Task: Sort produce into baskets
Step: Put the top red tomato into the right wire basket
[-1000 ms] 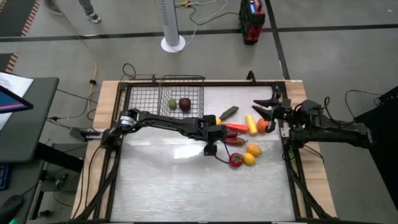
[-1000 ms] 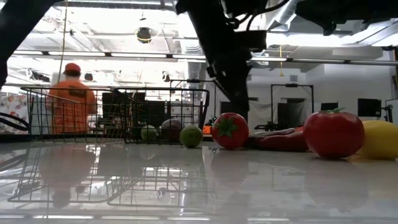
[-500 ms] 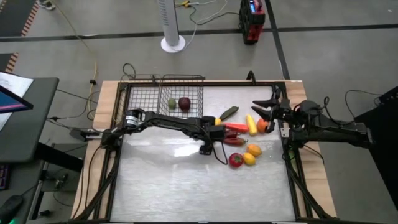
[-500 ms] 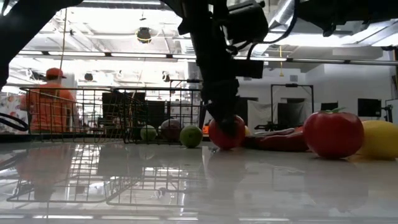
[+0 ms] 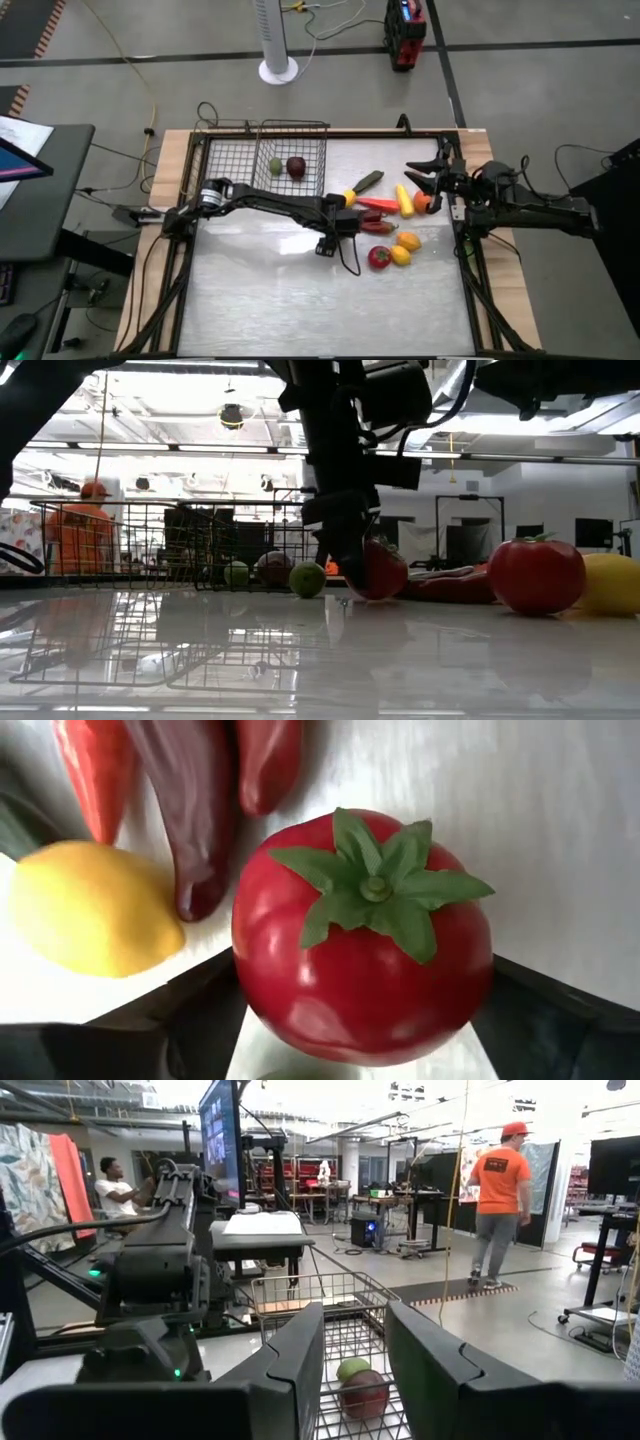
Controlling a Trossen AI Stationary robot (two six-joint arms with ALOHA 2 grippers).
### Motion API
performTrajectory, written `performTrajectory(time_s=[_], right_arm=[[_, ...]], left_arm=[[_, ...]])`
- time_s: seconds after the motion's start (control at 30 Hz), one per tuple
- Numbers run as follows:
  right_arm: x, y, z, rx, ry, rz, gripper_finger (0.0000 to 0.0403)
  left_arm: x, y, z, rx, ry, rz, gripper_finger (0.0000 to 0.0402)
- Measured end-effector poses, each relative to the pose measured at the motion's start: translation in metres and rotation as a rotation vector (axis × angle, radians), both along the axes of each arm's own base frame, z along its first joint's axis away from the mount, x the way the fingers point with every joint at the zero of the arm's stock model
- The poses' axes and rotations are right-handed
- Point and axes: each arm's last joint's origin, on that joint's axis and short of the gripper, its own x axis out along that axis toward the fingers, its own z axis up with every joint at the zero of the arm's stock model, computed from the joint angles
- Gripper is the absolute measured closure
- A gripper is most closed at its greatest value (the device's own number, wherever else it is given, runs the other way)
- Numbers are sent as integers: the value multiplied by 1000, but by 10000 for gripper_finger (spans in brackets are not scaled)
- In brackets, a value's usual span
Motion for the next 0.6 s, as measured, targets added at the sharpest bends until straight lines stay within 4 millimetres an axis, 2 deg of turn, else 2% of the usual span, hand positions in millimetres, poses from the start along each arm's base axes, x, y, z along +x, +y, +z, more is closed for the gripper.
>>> performTrajectory(time_s=[0.13,0.33,0.4,0.6], right_arm=[[0,0,0,0,0,0,264],[0,0,-1,1,7,0,264],[0,0,-1,2,10,0,264],[0,0,-1,5,9,1,264]], left_arm=[[0,-5,0,-2,-9,0,108],[-1,-14,9,-2,-35,5,112],[-2,-15,24,9,-70,24,112],[-11,-11,89,-7,-284,141,112]])
